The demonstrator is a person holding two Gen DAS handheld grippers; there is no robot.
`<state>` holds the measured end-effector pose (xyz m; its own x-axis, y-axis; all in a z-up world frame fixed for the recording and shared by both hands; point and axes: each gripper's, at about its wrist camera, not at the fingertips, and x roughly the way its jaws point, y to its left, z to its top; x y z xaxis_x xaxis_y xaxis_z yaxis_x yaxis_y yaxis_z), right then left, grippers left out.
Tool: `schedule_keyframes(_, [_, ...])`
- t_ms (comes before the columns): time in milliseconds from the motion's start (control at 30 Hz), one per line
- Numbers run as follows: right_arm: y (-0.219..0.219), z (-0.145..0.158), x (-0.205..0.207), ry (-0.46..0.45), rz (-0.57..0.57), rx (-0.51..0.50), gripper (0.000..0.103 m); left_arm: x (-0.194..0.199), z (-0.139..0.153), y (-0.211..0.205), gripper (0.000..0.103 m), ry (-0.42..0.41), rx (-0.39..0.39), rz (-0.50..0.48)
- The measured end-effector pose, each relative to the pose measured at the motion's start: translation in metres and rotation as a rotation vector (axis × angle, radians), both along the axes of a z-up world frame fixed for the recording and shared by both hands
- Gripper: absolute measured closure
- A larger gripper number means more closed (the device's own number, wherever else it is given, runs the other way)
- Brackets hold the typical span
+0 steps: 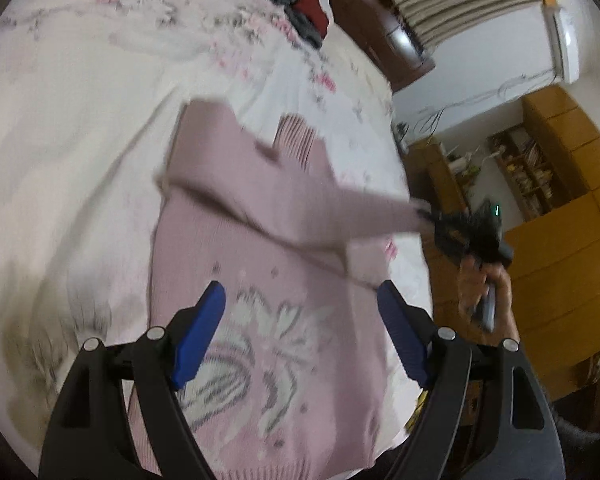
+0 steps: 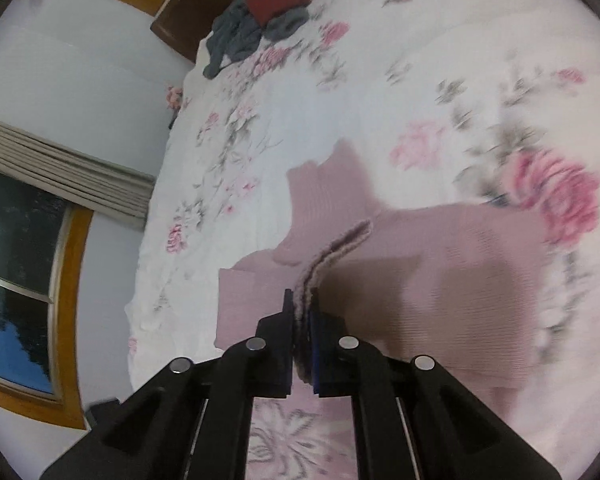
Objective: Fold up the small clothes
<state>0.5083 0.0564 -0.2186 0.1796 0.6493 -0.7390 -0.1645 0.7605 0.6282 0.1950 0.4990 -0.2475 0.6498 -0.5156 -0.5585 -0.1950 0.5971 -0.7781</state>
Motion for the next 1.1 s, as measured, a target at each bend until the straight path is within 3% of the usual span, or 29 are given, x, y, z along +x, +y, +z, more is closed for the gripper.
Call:
schedule_keyframes(167, [-0.039,-0.013,0.002,0.006,-0.026,-0.032,0.097,0.046,0.003,0.017,0.026,-0.017,-0.049,0.012])
schedule_keyframes(300, [-0.061,-0.047,0.000,0.046,-0.050,-0.050,0.097,0.095,-0.011,0.016,0.026,0.012,-0.053,-0.024])
schedule_keyframes(600, [-0.092,-0.137,-0.013,0.117,-0.065,-0.113,0.096,0.170,-0.081,0.003,0.026,0.158,0.025,-0.093])
schedule_keyframes(733, [-0.110,-0.129,-0.016,0.092,-0.114,-0.035,0.091,0.179,-0.120,0.005,0.027,0.261,0.028,-0.123])
schedule_keyframes(800, [-0.118,-0.113,-0.020,0.033,-0.142,0.011,0.090,0.179,-0.121,0.007,0.027,0.247,0.020,-0.131])
schedule_keyframes(933, [-0.109,-0.106,-0.022,-0.003,-0.087,0.062,0.090,0.181,-0.118,0.012,0.027,0.218,0.015,-0.138])
schedule_keyframes(1000, [-0.100,-0.126,-0.016,0.059,-0.054,0.013,0.090,0.184,-0.121,0.012,0.027,0.233,0.032,-0.148])
schedule_keyframes(1067, [-0.099,-0.140,-0.008,0.091,-0.035,-0.053,0.103,0.192,-0.123,0.006,0.031,0.276,0.078,-0.182])
schedule_keyframes(1100, [-0.100,-0.138,-0.003,0.094,-0.031,-0.061,0.103,0.197,-0.119,0.004,0.032,0.288,0.103,-0.197])
